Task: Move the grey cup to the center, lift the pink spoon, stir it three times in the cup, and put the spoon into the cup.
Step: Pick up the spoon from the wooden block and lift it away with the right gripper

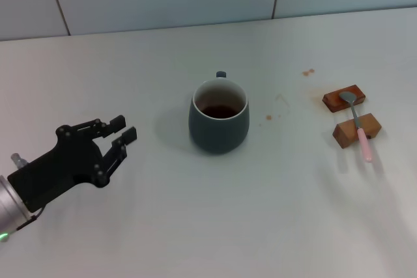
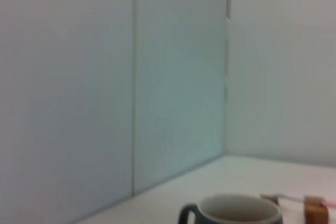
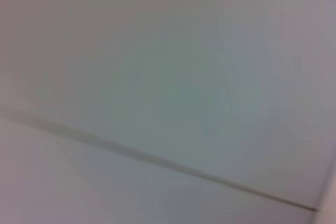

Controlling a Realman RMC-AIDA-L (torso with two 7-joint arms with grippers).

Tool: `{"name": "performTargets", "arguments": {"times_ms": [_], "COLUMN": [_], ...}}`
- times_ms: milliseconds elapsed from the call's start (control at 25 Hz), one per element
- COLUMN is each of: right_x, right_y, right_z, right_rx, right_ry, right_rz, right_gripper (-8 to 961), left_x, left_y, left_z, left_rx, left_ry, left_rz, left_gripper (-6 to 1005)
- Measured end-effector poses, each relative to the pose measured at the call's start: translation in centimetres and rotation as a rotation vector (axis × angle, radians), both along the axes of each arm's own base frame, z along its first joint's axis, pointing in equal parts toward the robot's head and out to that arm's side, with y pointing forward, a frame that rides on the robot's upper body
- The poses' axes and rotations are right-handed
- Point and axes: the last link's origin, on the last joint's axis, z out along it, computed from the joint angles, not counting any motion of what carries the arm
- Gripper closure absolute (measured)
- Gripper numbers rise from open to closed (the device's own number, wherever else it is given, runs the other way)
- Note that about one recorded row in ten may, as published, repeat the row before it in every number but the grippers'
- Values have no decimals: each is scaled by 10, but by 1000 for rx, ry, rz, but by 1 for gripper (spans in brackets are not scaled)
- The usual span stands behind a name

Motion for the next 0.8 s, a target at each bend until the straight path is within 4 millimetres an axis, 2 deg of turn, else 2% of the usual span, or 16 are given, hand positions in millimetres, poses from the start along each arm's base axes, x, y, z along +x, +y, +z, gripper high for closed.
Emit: {"name": "performTargets", "arguments": {"times_ms": [240, 480, 800], "right_x": [9, 9, 2], "right_y": [-8, 0, 9], "right_z": [-21, -36, -54], "right_rx": [-37, -113, -190], "right_ry": [100, 97, 109], "right_rz": [-126, -146, -147], "right_gripper": [275, 280, 286], "left_x": [-1, 2, 4], "left_y": [2, 3, 3], "left_z": [1, 1, 1], "left_rx": [-33, -36, -39], "left_ry": [12, 1, -5], "left_rz": [6, 2, -5], "left_gripper": [737, 565, 238]}}
